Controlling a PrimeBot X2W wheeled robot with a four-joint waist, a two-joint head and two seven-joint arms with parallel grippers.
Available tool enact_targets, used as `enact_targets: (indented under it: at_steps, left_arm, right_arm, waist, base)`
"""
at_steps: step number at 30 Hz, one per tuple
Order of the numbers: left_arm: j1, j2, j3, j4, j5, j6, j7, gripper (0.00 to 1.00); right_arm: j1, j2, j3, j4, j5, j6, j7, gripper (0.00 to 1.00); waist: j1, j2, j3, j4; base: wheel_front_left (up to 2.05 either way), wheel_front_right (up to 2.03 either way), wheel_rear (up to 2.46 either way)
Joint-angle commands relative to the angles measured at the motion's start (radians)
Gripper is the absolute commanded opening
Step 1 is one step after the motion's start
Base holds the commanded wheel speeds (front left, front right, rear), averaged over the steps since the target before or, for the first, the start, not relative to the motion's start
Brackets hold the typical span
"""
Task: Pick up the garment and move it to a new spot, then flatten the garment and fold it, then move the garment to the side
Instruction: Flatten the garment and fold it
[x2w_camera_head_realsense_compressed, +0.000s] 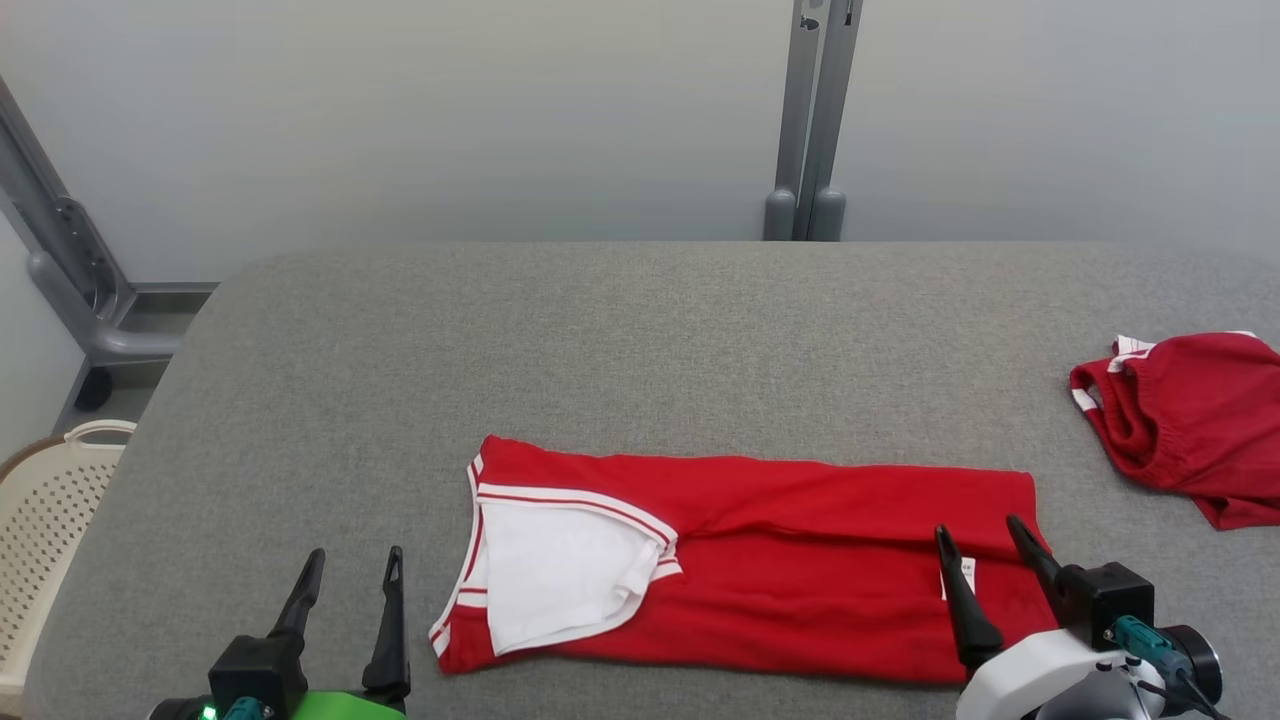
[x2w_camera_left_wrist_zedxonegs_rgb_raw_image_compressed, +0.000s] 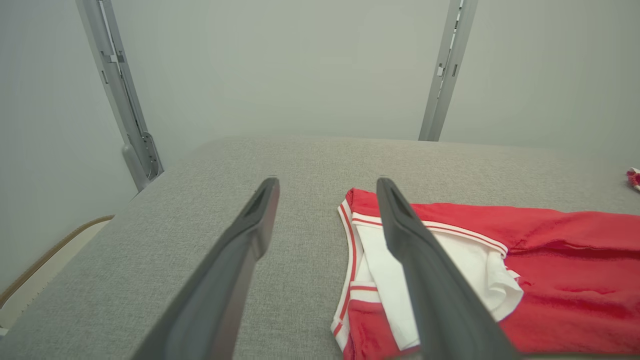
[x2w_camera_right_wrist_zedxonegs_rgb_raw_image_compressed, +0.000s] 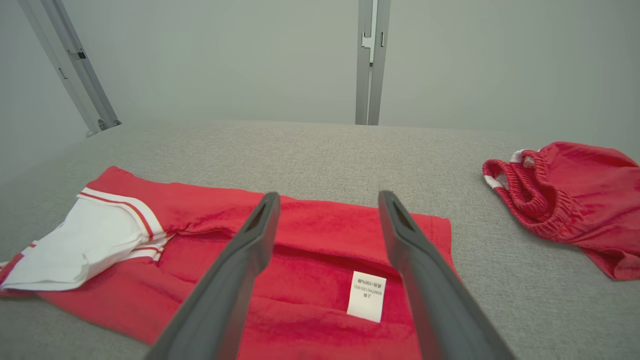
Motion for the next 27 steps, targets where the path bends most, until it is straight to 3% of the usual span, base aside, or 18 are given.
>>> enact_targets:
  at_steps: [1,20,27]
  left_arm:
    - [-0.002,-0.002,0.008,0.013,0.019,-0.006,-0.003,1.0]
    - [-0.009,-0.046,0.055,0.036,0.065,-0.05,-0.003,1.0]
    - [-0.017,-0.059,0.063,0.044,0.079,-0.066,-0.003,1.0]
  right_arm:
    - [0.007,-0.002,-0.002,0.007,-0.001,-0.001,-0.007,1.0]
    - [-0.018,-0.002,-0.012,0.01,0.027,-0.001,0.012,1.0]
    - [-0.029,-0.002,-0.118,0.014,-0.003,-0.001,0.116,1.0]
  waist:
    - [0.0,0.0,0.001,-0.001]
    - [0.0,0.0,0.016,0.002]
    - [0.0,0.0,0.025,0.001]
  base:
    - [0.0,0.0,0.0]
    - [0.0,0.0,0.0]
    - [0.0,0.0,0.0]
